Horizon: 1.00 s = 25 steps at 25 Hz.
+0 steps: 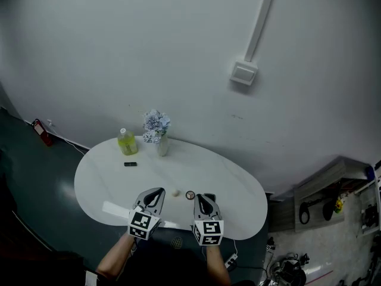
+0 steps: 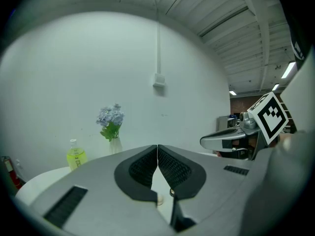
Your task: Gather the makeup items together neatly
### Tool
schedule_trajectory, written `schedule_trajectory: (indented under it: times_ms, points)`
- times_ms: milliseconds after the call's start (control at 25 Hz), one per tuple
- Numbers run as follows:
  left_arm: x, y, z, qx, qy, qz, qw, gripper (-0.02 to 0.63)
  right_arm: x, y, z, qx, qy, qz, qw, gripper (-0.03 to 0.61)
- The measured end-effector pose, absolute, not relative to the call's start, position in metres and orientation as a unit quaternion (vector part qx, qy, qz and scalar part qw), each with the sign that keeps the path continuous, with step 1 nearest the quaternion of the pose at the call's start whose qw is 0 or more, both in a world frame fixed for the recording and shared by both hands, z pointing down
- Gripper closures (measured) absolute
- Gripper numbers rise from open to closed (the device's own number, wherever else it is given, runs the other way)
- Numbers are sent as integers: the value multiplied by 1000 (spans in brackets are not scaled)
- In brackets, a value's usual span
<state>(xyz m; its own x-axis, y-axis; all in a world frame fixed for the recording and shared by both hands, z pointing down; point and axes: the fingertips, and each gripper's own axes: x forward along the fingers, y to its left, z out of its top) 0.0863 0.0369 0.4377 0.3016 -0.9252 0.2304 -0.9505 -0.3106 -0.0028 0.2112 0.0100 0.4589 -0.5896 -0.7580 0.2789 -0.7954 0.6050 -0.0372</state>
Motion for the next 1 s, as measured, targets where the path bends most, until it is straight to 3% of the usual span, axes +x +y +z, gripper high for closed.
schedule_trajectory:
  times_ms: [520, 1000]
  points:
    - [-45, 84, 462, 703, -695, 96, 116, 594, 70, 27, 480, 284, -943, 77, 155, 546]
    - [-161, 71, 502, 674, -713, 103, 164, 594, -54, 1, 514, 240, -947, 84, 196, 546]
